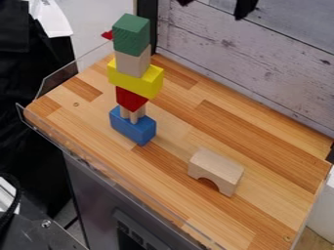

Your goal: Remove the green cube from the tower and put it on the right

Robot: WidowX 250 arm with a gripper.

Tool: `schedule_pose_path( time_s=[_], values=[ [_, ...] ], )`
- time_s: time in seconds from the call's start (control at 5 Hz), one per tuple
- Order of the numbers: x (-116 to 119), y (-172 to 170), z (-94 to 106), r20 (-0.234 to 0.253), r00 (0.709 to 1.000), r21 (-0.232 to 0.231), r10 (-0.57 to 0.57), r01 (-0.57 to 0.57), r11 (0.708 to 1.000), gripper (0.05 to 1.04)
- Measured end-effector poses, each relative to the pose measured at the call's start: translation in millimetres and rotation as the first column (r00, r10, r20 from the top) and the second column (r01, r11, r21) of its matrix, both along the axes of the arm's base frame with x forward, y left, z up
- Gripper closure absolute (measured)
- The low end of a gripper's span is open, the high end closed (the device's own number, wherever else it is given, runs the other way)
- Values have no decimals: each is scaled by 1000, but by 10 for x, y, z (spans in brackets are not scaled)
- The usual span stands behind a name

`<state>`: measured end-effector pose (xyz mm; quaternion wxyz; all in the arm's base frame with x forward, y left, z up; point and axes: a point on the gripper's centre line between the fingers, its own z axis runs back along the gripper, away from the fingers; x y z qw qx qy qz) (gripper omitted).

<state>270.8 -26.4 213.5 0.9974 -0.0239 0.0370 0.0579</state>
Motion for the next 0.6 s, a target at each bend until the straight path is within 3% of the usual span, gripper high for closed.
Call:
schedule_pose_path(
  time_s=[0.2,0.4,0.6],
  values=[
    [-100,151,56,-7,999,28,32,-32,999,84],
    [-319,447,44,-19,990,35,137,-136,990,84],
    [-446,615,-33,-34,981,13,189,-189,982,84]
  ],
)
